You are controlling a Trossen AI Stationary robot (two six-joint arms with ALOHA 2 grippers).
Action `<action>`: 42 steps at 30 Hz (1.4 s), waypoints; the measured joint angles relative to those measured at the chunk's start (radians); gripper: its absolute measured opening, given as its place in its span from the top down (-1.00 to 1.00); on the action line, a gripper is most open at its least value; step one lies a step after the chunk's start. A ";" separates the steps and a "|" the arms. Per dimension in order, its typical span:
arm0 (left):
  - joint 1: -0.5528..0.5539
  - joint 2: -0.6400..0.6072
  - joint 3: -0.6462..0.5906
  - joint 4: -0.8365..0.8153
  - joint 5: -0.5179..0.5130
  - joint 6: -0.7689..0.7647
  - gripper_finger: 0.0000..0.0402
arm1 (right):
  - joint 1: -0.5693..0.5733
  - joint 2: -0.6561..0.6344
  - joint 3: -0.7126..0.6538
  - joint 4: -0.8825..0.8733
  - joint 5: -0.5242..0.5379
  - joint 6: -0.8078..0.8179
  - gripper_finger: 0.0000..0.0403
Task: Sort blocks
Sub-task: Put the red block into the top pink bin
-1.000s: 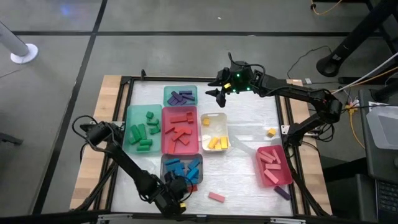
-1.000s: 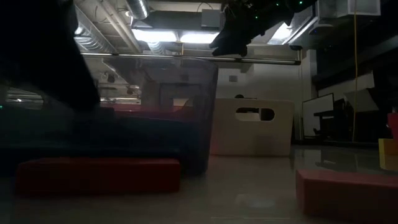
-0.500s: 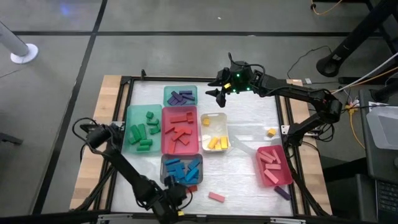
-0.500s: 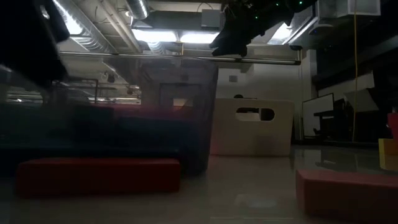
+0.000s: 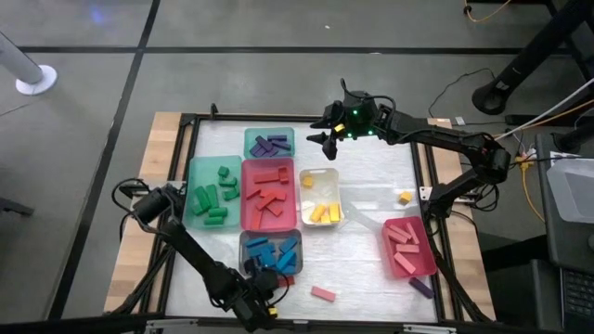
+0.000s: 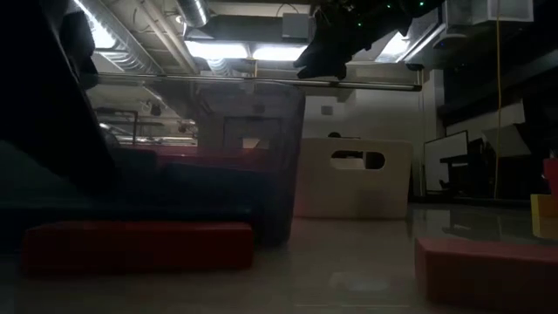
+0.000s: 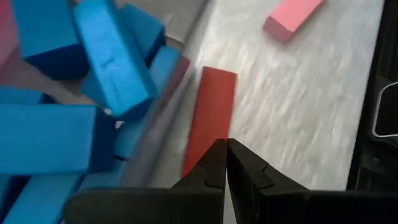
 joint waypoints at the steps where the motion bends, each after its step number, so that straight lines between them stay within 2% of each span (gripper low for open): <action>1: 0.000 -0.006 0.000 -0.015 0.000 -0.009 1.00 | 0.000 0.000 0.000 0.000 0.000 -0.002 -0.02; 8: -0.013 -0.065 0.023 -0.166 -0.049 -0.125 1.00 | 0.000 0.000 0.000 0.001 0.001 -0.006 -0.02; 12: -0.033 -0.075 0.068 -0.143 -0.046 -0.122 1.00 | 0.000 0.000 0.000 0.000 0.002 -0.006 -0.02; 15: -0.051 -0.075 0.071 -0.033 -0.031 -0.149 1.00 | 0.000 0.000 0.000 0.000 0.002 -0.006 -0.02; 18: -0.063 -0.074 0.071 0.034 -0.028 -0.260 1.00 | 0.000 0.000 0.000 0.000 0.002 -0.006 -0.02; 23: -0.066 -0.053 0.068 0.034 -0.029 -0.601 1.00 | 0.000 0.000 0.000 0.000 0.001 -0.006 -0.02; 26: -0.066 -0.029 0.068 0.048 -0.020 -0.707 1.00 | 0.000 0.000 0.000 0.001 0.002 -0.006 -0.02; 30: -0.066 -0.005 0.067 0.041 -0.016 -0.799 1.00 | 0.000 0.000 0.000 0.001 0.002 -0.006 -0.02; 36: -0.058 0.002 0.067 0.016 -0.025 -0.837 1.00 | 0.000 0.000 0.000 0.001 0.002 -0.006 -0.02; 42: -0.043 0.002 0.067 -0.117 -0.027 -0.902 1.00 | 0.000 0.000 0.000 0.001 0.002 -0.006 -0.02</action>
